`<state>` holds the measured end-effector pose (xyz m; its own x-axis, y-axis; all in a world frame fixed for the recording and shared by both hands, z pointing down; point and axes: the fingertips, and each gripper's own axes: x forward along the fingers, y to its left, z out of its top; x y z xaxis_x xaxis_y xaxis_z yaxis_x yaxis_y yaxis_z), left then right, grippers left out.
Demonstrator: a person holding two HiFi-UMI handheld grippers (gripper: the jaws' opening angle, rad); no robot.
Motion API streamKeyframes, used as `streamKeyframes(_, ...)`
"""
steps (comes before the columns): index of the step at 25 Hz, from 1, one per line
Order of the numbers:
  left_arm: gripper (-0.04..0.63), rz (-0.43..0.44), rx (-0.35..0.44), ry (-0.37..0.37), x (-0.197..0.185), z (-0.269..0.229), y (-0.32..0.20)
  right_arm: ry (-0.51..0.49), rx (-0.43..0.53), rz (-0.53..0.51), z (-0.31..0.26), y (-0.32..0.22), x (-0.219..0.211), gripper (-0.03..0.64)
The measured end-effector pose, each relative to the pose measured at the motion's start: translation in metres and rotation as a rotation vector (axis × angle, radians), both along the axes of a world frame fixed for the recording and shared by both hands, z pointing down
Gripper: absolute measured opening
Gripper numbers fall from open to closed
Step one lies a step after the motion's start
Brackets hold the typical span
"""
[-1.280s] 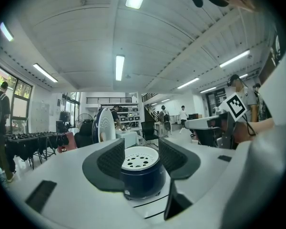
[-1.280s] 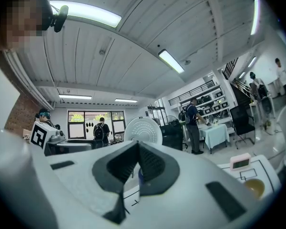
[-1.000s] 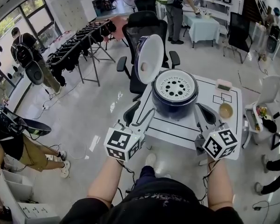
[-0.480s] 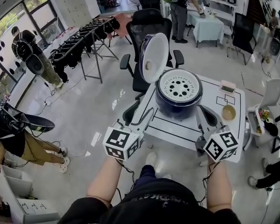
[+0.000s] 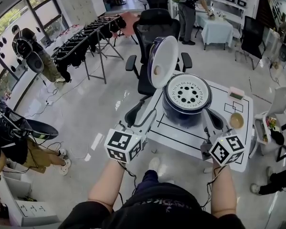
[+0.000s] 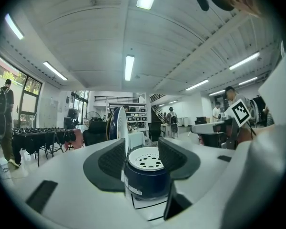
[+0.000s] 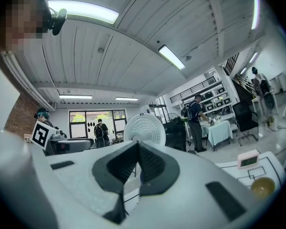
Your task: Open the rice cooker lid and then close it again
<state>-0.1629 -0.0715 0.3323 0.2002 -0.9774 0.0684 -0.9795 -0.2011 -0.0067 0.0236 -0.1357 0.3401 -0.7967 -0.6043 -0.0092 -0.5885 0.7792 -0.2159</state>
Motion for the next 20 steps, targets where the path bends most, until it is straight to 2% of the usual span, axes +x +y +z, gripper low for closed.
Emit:
streamKeyframes(11, 0.209, -0.055, 0.018, 0.02, -0.048, -0.005, -0.028, 0.001, 0.02, -0.018, -0.011, -0.032, -0.037, 0.002)
streamKeyframes(20, 0.202, -0.076, 0.003, 0.039, -0.09, -0.007, -0.071, -0.002, 0.01, -0.005, -0.012, -0.068, -0.064, 0.002)
